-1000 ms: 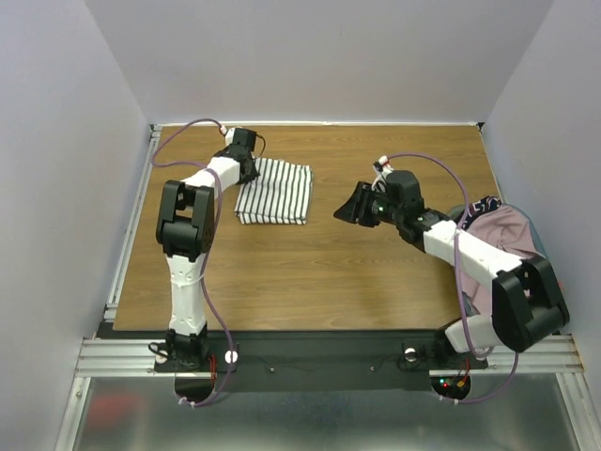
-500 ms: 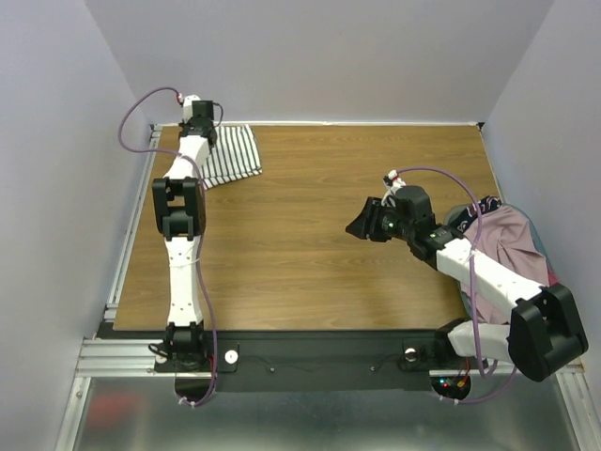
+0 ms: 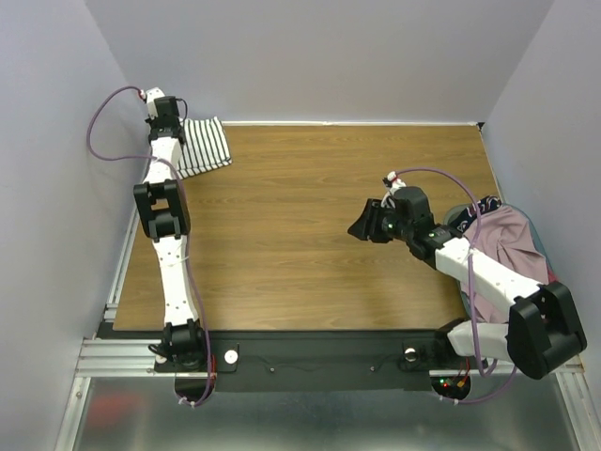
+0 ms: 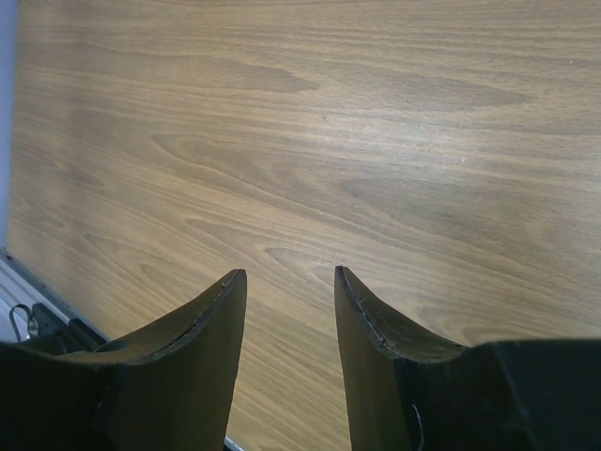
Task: Fold and stack the tank tops
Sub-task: Neatly place the folded tank top to the corner
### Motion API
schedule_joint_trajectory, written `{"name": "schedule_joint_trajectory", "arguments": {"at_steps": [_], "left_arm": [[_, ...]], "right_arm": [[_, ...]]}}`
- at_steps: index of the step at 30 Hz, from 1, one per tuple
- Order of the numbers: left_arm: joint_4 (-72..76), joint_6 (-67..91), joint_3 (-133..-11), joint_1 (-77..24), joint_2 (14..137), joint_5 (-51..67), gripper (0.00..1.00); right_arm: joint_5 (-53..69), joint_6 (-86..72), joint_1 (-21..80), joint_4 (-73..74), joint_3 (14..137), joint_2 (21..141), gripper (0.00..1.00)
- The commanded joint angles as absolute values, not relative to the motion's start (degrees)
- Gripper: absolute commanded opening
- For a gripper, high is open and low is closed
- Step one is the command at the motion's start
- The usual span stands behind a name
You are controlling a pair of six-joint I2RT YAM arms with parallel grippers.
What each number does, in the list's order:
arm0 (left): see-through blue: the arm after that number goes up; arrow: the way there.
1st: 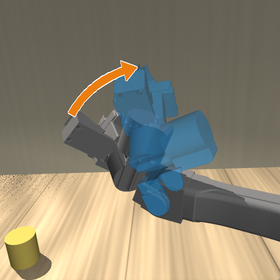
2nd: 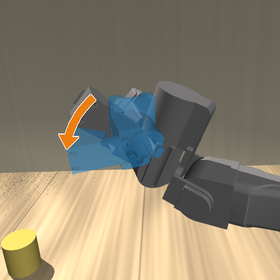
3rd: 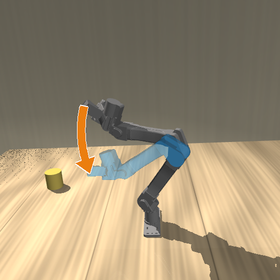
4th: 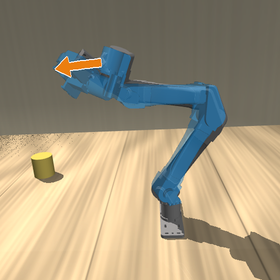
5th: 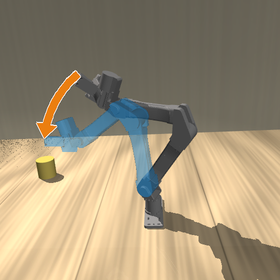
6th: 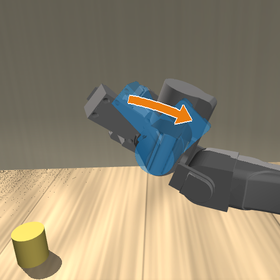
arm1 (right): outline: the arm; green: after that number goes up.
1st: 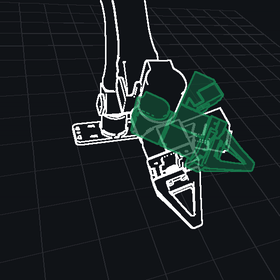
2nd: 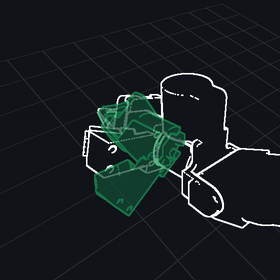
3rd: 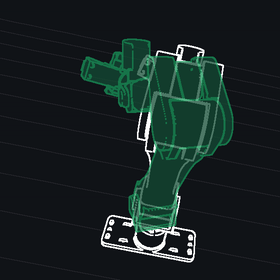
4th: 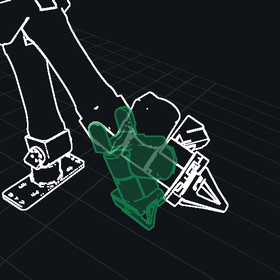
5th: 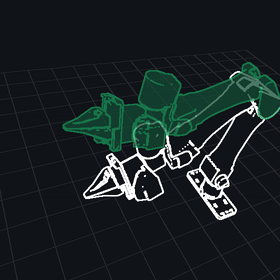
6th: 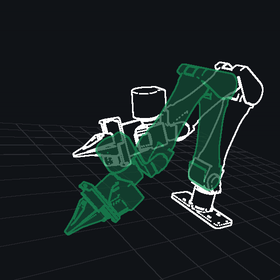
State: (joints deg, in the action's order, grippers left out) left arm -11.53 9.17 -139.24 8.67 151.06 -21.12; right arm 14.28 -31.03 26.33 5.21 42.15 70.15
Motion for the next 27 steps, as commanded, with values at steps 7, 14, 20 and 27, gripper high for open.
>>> {"name": "schedule_joint_trajectory", "arguments": {"at_steps": [7, 14, 20, 27], "left_arm": [[-2.03, 5.63, -144.23, 8.88, 152.23, -22.5, 0.1], [-0.35, 4.13, -145.28, 9.14, 152.58, -23.03, 0.2], [1.49, 5.53, -145.11, 9.14, 150.65, -23.47, 0.41], [2.28, 6.94, -143.0, 7.91, 145.82, -23.03, 0.63]], "right_arm": [[12.83, -29.53, 26.72, 4.57, 42.45, 73.39, 0.49], [12.31, -29.36, 26.72, 4.57, 42.54, 74.35, 0.49], [12.04, -29.0, 26.72, 4.48, 42.54, 74.27, 0.49], [11.69, -28.74, 26.72, 4.57, 42.45, 74.18, 0.52]]}}
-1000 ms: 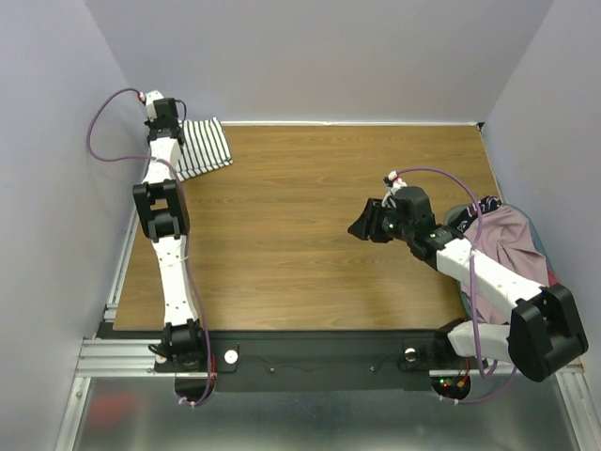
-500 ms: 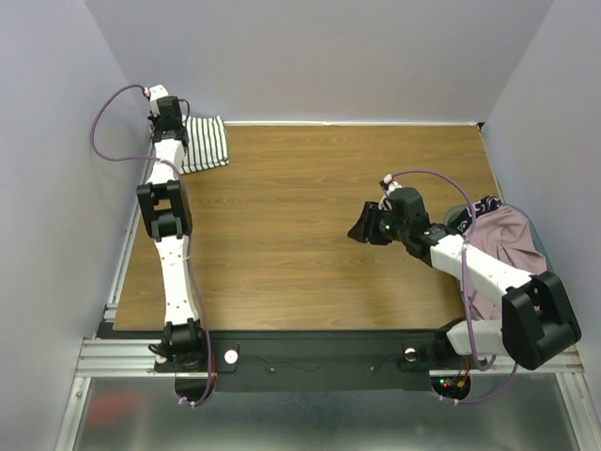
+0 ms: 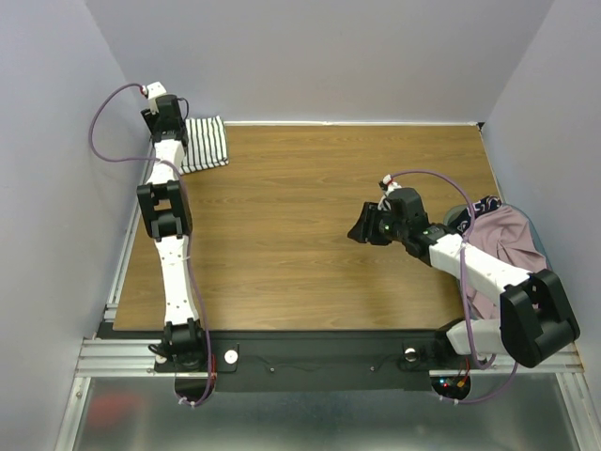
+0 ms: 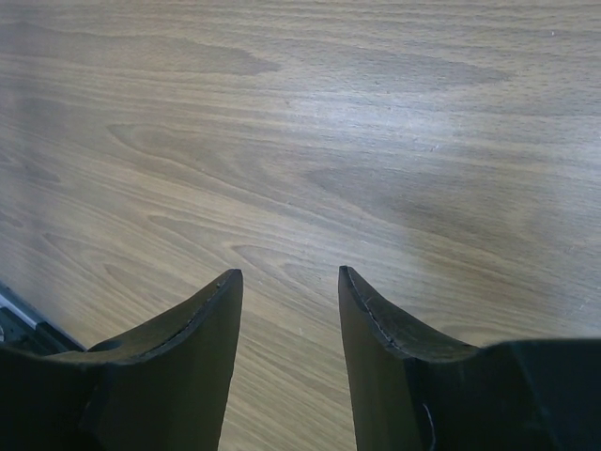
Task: Fold and stack the tank tops
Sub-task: Neatly place the folded tank top to the corner, then grab the tank top from the pile
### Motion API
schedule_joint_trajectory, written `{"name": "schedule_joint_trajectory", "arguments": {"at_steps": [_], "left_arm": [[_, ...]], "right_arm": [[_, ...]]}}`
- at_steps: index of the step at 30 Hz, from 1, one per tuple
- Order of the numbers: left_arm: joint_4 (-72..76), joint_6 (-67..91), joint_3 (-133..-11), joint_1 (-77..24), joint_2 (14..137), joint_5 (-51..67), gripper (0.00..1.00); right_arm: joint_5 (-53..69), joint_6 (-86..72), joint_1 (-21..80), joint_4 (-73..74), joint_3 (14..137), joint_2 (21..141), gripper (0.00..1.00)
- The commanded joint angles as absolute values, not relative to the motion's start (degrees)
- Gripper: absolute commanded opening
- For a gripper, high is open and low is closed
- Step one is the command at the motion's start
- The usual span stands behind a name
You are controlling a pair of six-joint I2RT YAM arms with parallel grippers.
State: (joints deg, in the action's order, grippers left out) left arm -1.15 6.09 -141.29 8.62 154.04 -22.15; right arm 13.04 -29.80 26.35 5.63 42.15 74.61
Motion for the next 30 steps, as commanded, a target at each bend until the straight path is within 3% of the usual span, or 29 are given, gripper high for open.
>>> {"name": "schedule_joint_trajectory", "arguments": {"at_steps": [1, 7, 15, 21, 25, 30], "left_arm": [[2.29, 7.12, -142.22, 7.21, 143.72, -22.85, 0.64], [2.2, 16.84, -130.1, 3.61, 130.99, -16.45, 0.64], [3.77, 24.69, -103.74, -12.9, 110.06, -12.49, 0.64], [5.62, 29.79, -84.66, -27.4, 95.82, -10.38, 0.63], [5.27, 31.11, -76.22, -42.16, 88.09, -10.46, 0.63], [5.19, 32.43, -67.25, -52.28, 80.78, -9.67, 0.63]], "right_arm": [[11.43, -28.65, 26.72, 4.57, 42.45, 73.83, 0.52], [9.85, -29.0, 26.63, 4.66, 42.28, 70.94, 0.53], [3.7, -30.5, 26.63, 10.0, 43.94, 64.25, 0.57], [-12.1, -32.16, 26.63, 21.24, 49.12, 58.98, 0.64], [-28.71, -32.87, 25.58, 29.96, 53.52, 58.62, 0.67], [-36.47, -30.77, 16.28, 33.05, 57.47, 60.9, 0.7]]}}
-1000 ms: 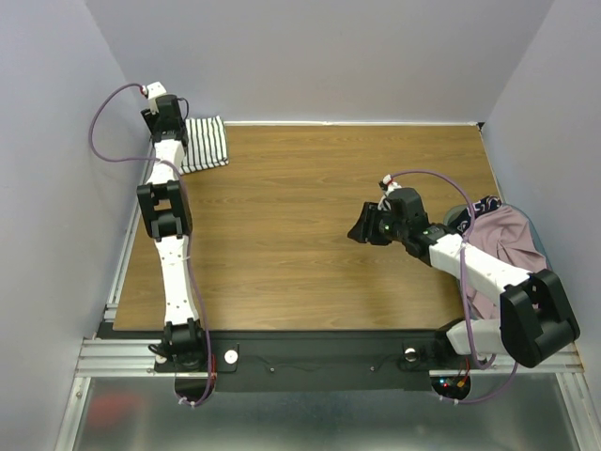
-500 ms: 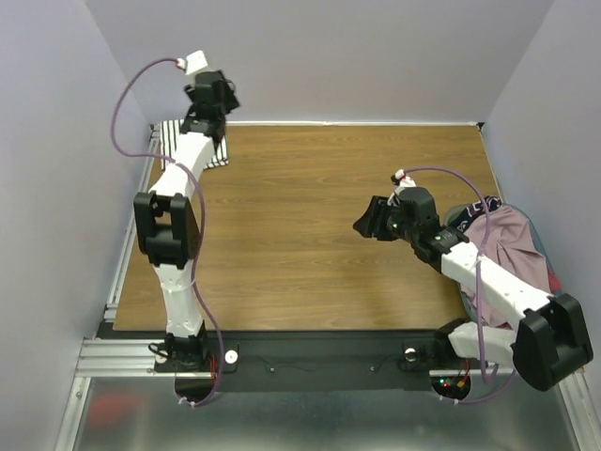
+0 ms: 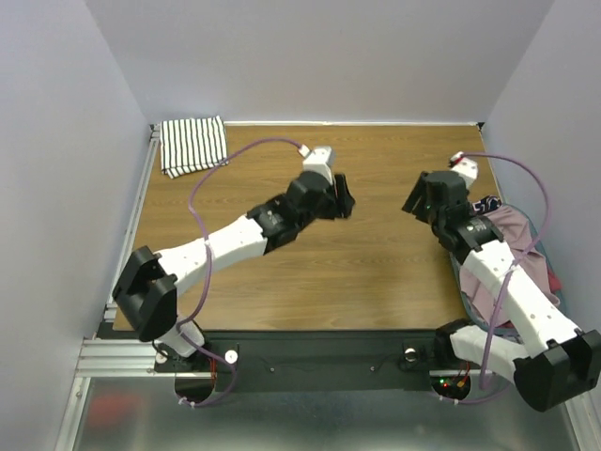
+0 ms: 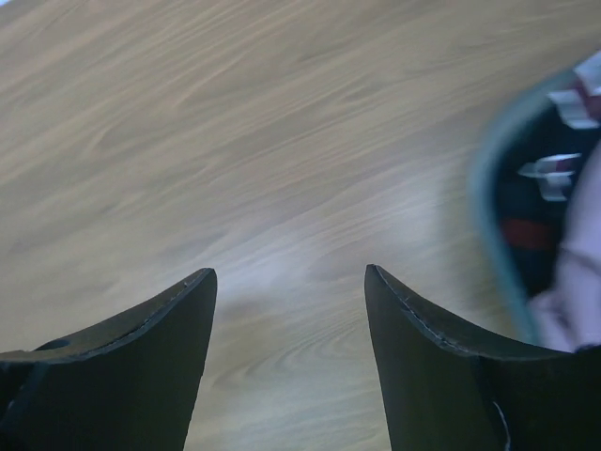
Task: Fold and stack the tank tops
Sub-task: Grab the tank top from the pile
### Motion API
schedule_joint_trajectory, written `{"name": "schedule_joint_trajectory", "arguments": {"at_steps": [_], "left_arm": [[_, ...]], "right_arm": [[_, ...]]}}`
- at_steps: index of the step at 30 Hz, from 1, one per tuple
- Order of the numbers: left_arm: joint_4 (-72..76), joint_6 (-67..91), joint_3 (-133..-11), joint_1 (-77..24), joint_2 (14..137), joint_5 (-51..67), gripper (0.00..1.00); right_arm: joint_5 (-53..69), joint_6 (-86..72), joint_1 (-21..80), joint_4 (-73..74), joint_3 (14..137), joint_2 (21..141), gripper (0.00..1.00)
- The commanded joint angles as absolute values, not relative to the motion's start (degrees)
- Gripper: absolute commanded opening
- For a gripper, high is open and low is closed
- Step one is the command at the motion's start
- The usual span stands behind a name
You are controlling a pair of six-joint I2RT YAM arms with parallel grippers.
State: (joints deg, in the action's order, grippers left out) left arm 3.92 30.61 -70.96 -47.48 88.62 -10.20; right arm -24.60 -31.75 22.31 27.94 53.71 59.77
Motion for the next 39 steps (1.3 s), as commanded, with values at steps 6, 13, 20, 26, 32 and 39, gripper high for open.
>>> {"name": "schedule_joint_trajectory", "arguments": {"at_steps": [6, 13, 20, 26, 32, 39], "left_arm": [[2.12, 32.0, -61.53, -55.28, 70.76, -6.24, 0.63], [-5.71, 27.61, -60.91, -55.63, 62.68, -6.77, 0.65], [-6.24, 25.49, -59.77, -55.55, 61.87, -4.48, 0.65], [-5.54, 24.79, -57.75, -55.55, 62.23, -3.34, 0.66], [-5.36, 24.87, -56.43, -55.55, 62.14, -2.2, 0.66], [-5.27, 25.05, -55.72, -55.55, 61.26, -2.9, 0.66]], "right_arm": [[-31.21, -29.62, -2.35, 33.66, 63.8, 71.35, 0.71], [-30.93, -32.6, -13.79, 33.22, 62.85, 76.72, 0.71], [-32.78, -34.54, -16.61, 32.34, 58.45, 75.59, 0.71], [-34.72, -35.15, -18.81, 31.99, 55.02, 72.69, 0.7], [-34.11, -36.03, -19.86, 30.76, 52.83, 74.44, 0.7], [-31.91, -37.88, -20.48, 29.45, 50.1, 73.04, 0.61]]}}
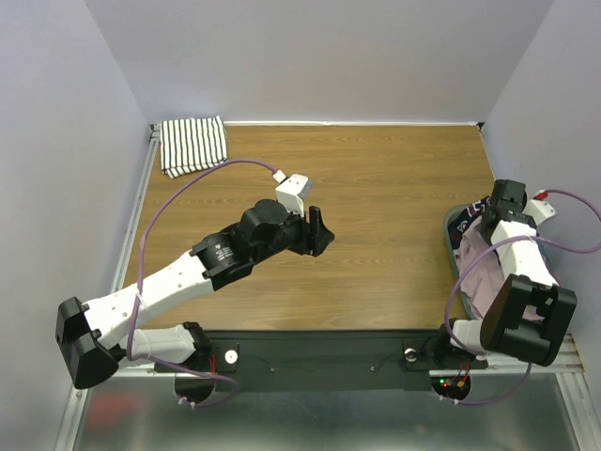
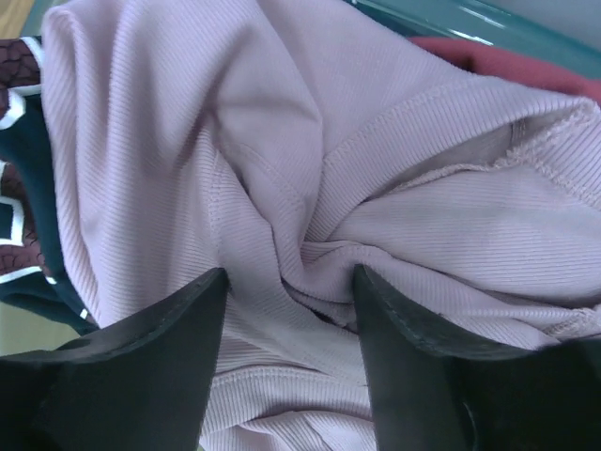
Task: Fold and stack the tank tops
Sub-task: Grab the tank top from the pile
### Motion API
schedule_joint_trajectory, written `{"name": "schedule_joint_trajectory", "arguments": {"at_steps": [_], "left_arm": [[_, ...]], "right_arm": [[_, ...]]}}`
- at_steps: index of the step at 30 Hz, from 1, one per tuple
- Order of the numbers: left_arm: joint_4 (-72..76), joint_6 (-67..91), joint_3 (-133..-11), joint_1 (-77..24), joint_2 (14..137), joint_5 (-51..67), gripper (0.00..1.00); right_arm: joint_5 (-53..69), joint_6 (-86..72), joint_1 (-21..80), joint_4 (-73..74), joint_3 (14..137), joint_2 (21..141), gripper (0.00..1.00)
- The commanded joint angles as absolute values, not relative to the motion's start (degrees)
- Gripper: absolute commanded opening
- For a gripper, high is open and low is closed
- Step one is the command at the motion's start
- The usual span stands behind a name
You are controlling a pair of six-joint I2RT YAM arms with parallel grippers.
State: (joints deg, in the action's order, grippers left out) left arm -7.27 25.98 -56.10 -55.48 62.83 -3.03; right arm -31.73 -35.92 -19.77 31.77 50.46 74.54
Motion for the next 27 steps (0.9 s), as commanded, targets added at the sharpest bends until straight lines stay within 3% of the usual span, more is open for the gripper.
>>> {"name": "schedule_joint_trajectory", "arguments": {"at_steps": [1, 6, 9, 16, 27], "left_arm": [[-5.36, 25.05, -55.64, -55.46, 61.26, -2.99, 0.66], [-5.71, 24.96, -55.81, -55.55, 61.26, -3.43, 0.66], [-5.89, 24.87, -55.81, -55.55, 60.82, -4.22, 0.66], [-6.77, 24.87, -56.51, -55.46, 59.68, -5.54, 0.66], [-8.61, 25.57, -58.97, -52.48, 57.39, -10.02, 0.66]], "right_arm": [[-31.64, -37.97, -20.48, 29.44, 50.01, 72.17, 0.55], [-30.15, -37.09, -20.57, 29.44, 50.8, 70.14, 0.17], [-28.57, -36.56, -20.48, 29.53, 51.59, 67.77, 0.02], [-20.4, -33.49, -20.48, 31.55, 60.09, 61.79, 0.0], [9.57, -34.36, -18.38, 33.05, 80.23, 62.4, 0.0]]}}
